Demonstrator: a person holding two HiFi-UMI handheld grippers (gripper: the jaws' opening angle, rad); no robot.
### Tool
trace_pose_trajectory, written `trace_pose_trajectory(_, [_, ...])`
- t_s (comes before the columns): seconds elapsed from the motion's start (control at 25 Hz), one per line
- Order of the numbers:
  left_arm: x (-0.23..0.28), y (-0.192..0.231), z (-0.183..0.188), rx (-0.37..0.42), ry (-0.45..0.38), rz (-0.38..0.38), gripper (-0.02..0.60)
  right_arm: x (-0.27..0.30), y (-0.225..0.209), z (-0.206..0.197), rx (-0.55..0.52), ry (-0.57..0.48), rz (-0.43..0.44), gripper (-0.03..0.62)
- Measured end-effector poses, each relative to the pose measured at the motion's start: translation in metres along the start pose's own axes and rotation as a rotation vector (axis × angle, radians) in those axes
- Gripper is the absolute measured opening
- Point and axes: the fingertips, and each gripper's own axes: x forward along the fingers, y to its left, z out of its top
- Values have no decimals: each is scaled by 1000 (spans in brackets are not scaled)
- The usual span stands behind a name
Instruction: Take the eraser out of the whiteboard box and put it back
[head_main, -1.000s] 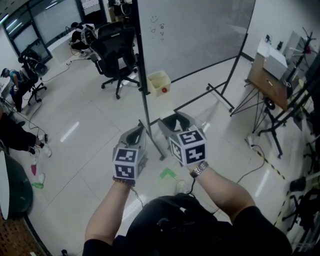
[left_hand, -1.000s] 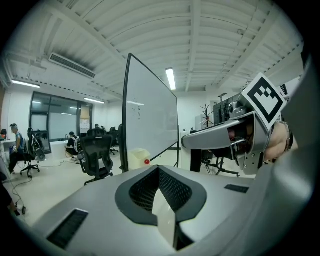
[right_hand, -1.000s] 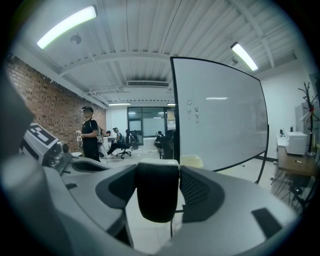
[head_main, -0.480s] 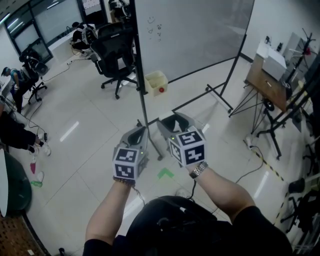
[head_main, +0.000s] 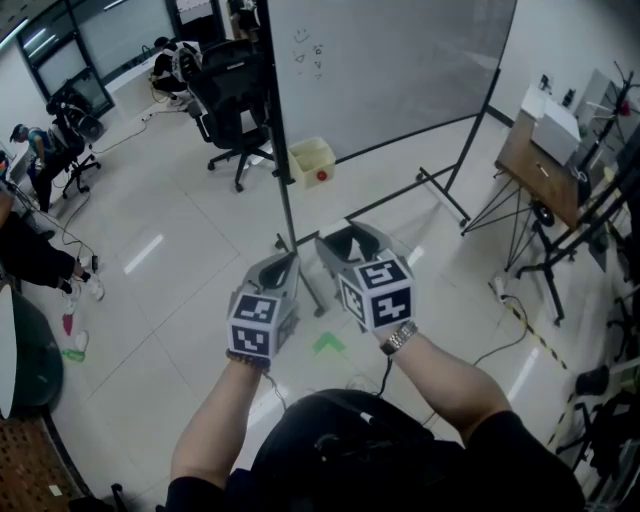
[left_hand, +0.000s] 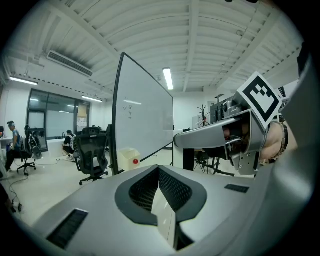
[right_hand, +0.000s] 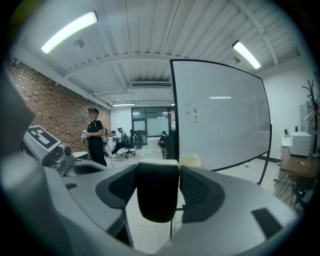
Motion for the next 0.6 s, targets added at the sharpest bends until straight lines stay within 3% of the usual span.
trace_pose_trajectory(0.24, [5,-14,2,5,4,-3,31,-8,-9,1,-1,-3,15,290])
trace_pose_trajectory(0.6, [21,-47,0,48,37,-62,152,-17,-23,1,13,-8,45,290])
